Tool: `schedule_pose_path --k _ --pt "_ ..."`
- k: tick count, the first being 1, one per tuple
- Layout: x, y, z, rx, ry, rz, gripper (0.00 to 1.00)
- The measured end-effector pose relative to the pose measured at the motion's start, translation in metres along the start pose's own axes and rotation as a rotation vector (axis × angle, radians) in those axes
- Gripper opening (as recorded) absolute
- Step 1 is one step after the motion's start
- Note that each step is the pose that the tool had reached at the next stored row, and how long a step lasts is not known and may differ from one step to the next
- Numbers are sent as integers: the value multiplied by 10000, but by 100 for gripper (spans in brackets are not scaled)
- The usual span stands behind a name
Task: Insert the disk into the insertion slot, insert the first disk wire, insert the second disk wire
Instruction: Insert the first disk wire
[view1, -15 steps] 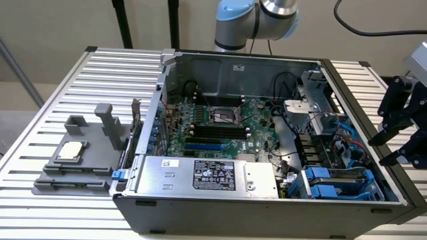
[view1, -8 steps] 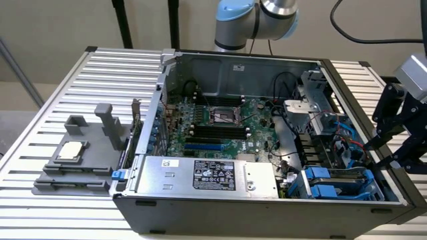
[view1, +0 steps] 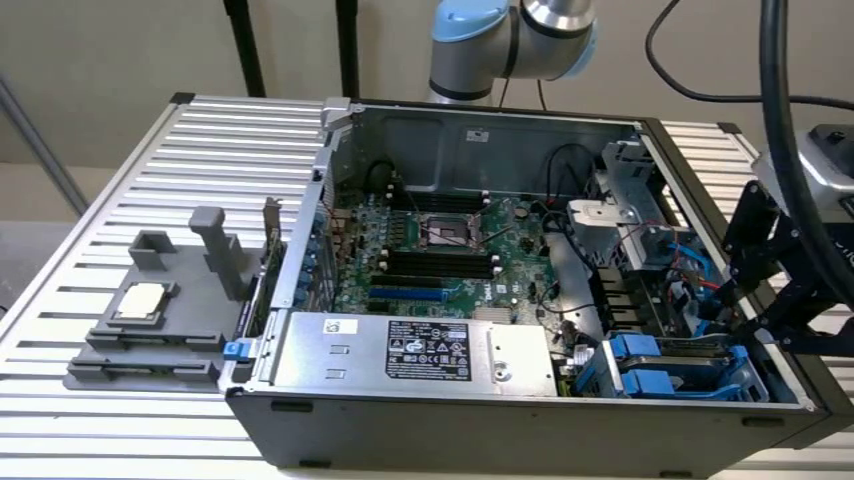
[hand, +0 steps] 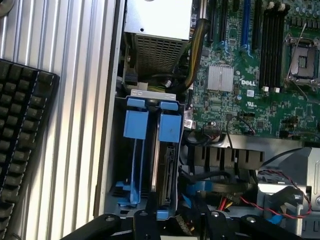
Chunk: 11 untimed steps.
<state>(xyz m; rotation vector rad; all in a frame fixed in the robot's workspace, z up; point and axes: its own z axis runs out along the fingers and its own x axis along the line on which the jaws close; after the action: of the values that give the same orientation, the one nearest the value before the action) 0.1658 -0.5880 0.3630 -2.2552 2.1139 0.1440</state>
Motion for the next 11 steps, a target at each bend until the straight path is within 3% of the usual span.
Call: schedule_pose_path --k 6,11 --pt "-94 2 115 0 0 -35 40" --pt "-145 -2 146 -1 1 -53 38"
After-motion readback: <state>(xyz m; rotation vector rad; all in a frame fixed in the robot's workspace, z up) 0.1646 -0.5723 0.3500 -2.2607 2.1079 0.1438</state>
